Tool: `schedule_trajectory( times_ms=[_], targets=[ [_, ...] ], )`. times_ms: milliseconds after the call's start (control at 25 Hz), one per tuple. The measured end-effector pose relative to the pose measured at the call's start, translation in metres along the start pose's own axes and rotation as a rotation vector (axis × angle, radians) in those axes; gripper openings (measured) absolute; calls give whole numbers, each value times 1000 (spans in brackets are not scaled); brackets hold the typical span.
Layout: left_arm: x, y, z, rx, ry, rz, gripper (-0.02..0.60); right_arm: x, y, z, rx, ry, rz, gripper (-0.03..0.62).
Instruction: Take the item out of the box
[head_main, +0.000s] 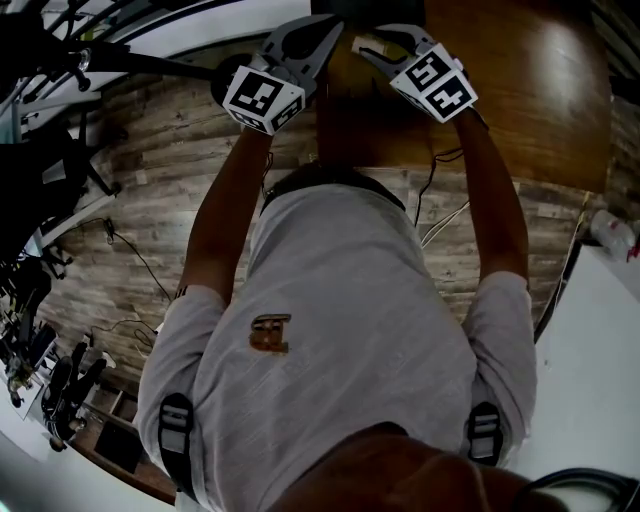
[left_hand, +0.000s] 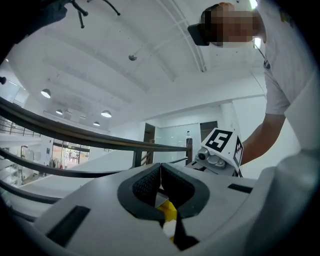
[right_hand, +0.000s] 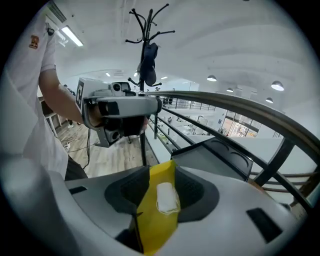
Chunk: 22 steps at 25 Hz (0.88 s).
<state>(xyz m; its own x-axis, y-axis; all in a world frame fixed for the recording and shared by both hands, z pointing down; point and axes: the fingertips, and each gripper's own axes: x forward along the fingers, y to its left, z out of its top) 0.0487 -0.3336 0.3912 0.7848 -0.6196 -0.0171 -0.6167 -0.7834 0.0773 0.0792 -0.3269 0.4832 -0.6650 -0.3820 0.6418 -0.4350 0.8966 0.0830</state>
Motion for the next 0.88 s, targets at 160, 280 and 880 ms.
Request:
schedule_trajectory(
  times_ms=[160,280,880],
  targets=[
    [2,5,-5,-4,9,-4,20,18,-1,-16,-13,72,27,189],
    [5,9,-11,-10,14,-5,20,32,-1,-29,-17,128,56,203],
    [11,22,-24,-18,33,-6,20,78,-5,-82,-80,384,124,224]
  ],
)
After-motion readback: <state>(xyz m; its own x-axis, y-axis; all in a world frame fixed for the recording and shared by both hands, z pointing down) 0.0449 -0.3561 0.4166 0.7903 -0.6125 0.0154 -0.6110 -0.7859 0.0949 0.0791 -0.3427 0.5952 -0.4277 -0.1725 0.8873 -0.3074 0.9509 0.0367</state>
